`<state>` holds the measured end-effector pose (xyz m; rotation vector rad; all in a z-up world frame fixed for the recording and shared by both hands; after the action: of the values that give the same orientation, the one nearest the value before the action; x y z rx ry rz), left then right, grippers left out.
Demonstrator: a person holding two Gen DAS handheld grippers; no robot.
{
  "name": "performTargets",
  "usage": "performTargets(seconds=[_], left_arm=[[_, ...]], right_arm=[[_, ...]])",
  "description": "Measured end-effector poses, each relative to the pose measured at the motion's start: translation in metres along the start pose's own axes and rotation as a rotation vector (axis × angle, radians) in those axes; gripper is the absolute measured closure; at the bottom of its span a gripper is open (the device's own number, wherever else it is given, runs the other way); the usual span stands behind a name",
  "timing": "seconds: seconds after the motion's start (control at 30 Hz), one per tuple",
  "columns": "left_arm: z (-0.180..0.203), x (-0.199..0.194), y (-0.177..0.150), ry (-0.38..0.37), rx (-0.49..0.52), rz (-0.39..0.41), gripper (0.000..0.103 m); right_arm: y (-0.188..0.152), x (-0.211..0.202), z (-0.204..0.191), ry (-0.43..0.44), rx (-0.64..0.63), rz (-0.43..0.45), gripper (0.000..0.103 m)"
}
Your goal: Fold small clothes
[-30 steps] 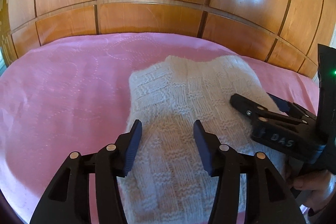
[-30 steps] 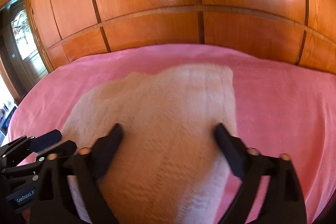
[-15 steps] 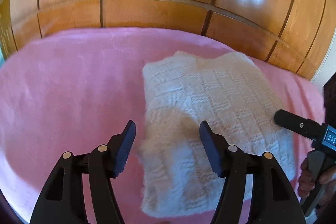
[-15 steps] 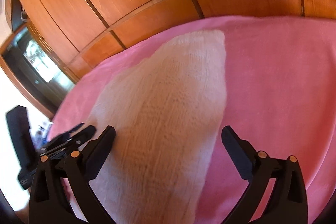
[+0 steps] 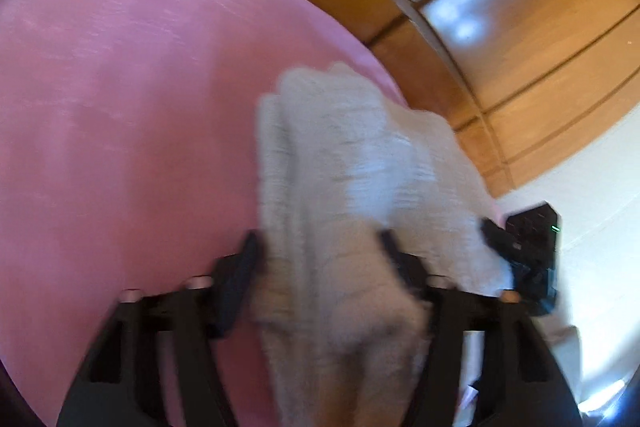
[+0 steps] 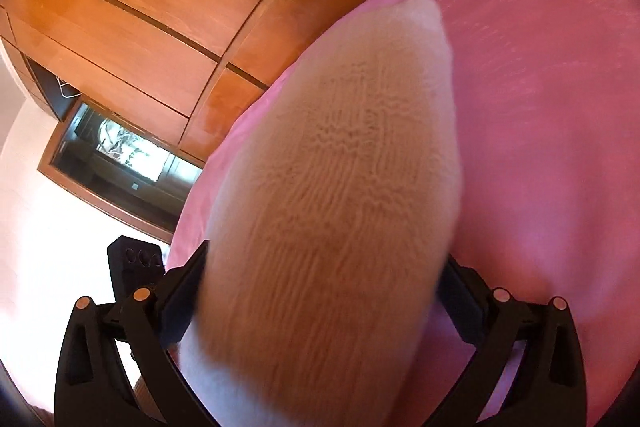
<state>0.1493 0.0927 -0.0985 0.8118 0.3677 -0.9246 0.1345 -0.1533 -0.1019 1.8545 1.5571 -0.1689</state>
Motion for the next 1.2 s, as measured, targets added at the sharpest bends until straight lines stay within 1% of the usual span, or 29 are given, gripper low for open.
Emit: performTargets(seconds=[0.03,0.07,0.1,0.13,0.17,0.27,0.37,0.4,0.47,0.5,0.57,0.6,0.67,0.7,0.73,0.77,0.8,0.83,0.87,0.9,0.93,1.0,1.03,1.07,1.1,1.13,1.17,1.2], left_arm=[[0.002,0.002,0.0,-0.003,0.011,0.004,0.058],[0.006,0.002,0.0,-0.012,0.028,0.004,0.064],[0.011,0.0,-0.001,-0.025,0.047,0.012,0.066],[0.016,-0.002,-0.002,-0.046,0.052,0.018,0.068],[0.02,-0.005,-0.002,-0.064,0.056,0.022,0.069],[0.044,-0.01,-0.004,-0.111,0.095,0.026,0.069],[0.093,-0.007,-0.014,-0.171,0.17,0.006,0.07],[0.106,-0.004,-0.017,-0.183,0.193,-0.003,0.07],[0.137,0.006,-0.026,-0.216,0.243,-0.022,0.069],[0.159,0.016,-0.031,-0.24,0.274,-0.036,0.07],[0.191,0.034,-0.04,-0.275,0.305,-0.064,0.069],[0.214,0.052,-0.048,-0.287,0.331,-0.087,0.069],[0.238,0.077,-0.059,-0.271,0.361,-0.119,0.069],[0.253,0.101,-0.07,-0.249,0.387,-0.152,0.07],[0.259,0.115,-0.074,-0.223,0.407,-0.166,0.073],[0.266,0.139,-0.086,-0.136,0.46,-0.188,0.078],[0.267,0.159,-0.095,-0.039,0.513,-0.212,0.078],[0.267,0.17,-0.101,0.004,0.54,-0.219,0.077],[0.268,0.178,-0.107,0.024,0.557,-0.214,0.074],[0.271,0.181,-0.11,0.042,0.575,-0.199,0.073],[0.275,0.18,-0.111,0.07,0.599,-0.187,0.073],[0.282,0.17,-0.112,0.12,0.643,-0.159,0.073],[0.284,0.167,-0.109,0.137,0.658,-0.14,0.072],[0.284,0.16,-0.108,0.162,0.67,-0.114,0.066],[0.281,0.151,-0.107,0.173,0.676,-0.093,0.063],[0.281,0.142,-0.105,0.18,0.676,-0.062,0.061],[0.282,0.136,-0.103,0.179,0.671,-0.032,0.061],[0.284,0.128,-0.109,0.177,0.667,0.005,0.061]], right_arm=[[-0.001,0.0,-0.002,-0.009,-0.011,-0.004,0.016],[-0.002,-0.002,-0.004,-0.012,-0.015,-0.001,0.021],[-0.003,-0.009,-0.007,-0.015,-0.021,0.008,0.03],[-0.004,-0.014,-0.011,-0.017,-0.032,0.016,0.035],[-0.006,-0.02,-0.016,-0.018,-0.049,0.027,0.038],[-0.015,-0.048,-0.036,-0.017,-0.11,0.065,0.041],[-0.02,-0.083,-0.049,-0.018,-0.156,0.119,0.041],[-0.022,-0.105,-0.051,-0.029,-0.169,0.153,0.041],[-0.024,-0.14,-0.048,-0.059,-0.183,0.206,0.041],[-0.026,-0.163,-0.042,-0.083,-0.186,0.239,0.041],[-0.029,-0.201,-0.028,-0.13,-0.177,0.288,0.041],[-0.031,-0.222,-0.015,-0.168,-0.158,0.316,0.041],[-0.038,-0.252,0.011,-0.236,-0.107,0.354,0.04],[-0.044,-0.267,0.032,-0.291,-0.072,0.372,0.038],[-0.049,-0.276,0.048,-0.348,-0.05,0.381,0.034],[-0.055,-0.282,0.065,-0.412,-0.028,0.38,0.032],[-0.064,-0.285,0.091,-0.503,0.014,0.356,0.03],[-0.072,-0.285,0.109,-0.538,0.054,0.34,0.026],[-0.082,-0.288,0.125,-0.521,0.104,0.356,0.02],[-0.086,-0.293,0.127,-0.504,0.121,0.388,0.017],[-0.088,-0.298,0.128,-0.505,0.127,0.41,0.008],[-0.089,-0.306,0.121,-0.539,0.107,0.438,0.008],[-0.088,-0.31,0.114,-0.582,0.086,0.452,0.008],[-0.088,-0.314,0.106,-0.629,0.06,0.467,0.01],[-0.089,-0.318,0.09,-0.676,0.013,0.491,0.013],[-0.091,-0.322,0.079,-0.698,-0.02,0.505,0.018],[-0.093,-0.324,0.062,-0.727,-0.064,0.522,0.026],[-0.095,-0.324,0.053,-0.741,-0.09,0.526,0.03]])
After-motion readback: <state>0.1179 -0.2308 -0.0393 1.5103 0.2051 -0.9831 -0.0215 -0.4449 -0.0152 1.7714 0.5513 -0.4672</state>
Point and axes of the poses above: each gripper's, at about its wrist camera, not at the fingertips, and x roughly the way its jaws point, z to its right, y to its top, the point moved 7 cm from there along x, roughly the way its jaws point, and after that the axes turned 1 degree about x, right-handed, at the moved point
